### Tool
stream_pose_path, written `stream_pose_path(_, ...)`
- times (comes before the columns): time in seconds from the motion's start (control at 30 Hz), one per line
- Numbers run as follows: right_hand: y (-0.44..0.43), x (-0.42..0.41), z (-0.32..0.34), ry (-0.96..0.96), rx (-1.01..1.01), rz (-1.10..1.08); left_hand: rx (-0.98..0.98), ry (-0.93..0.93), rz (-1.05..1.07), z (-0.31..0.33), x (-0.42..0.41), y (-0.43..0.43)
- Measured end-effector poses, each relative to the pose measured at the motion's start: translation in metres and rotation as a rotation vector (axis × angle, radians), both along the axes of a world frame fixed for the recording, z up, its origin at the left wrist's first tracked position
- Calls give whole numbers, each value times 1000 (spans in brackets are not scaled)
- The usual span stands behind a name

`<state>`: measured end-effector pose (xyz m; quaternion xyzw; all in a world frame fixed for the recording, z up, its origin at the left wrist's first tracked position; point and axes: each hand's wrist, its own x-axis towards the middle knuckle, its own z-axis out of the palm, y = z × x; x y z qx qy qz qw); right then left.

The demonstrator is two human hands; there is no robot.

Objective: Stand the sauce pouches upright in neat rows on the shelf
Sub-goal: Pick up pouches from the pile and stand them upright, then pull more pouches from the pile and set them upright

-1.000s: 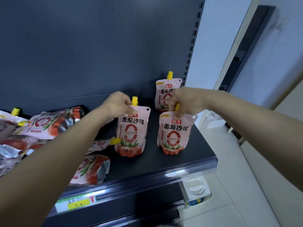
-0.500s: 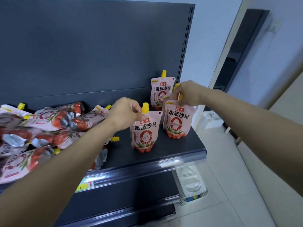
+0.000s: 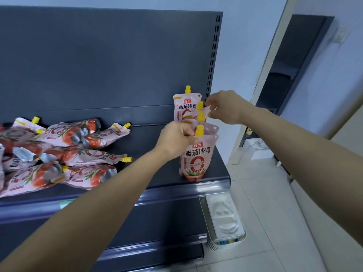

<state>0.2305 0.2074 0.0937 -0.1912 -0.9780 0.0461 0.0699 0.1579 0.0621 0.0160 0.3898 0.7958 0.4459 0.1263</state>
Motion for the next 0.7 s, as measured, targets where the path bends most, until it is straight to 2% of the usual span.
stream_pose_path(0.27, 2, 16, 8, 105, -36, 60, 1, -38, 19, -2, 10, 5)
stream_pose_path(0.5, -6, 11, 16, 107, -7, 176, -7, -39, 5, 10, 12, -15)
stream_pose_path(0.6, -11, 4, 20, 60, 93, 230, -40, 86, 83, 26, 12, -35)
stream_pose_path(0.7, -21, -4, 25, 72, 156, 284, -108, 310, 186, 47, 14, -58)
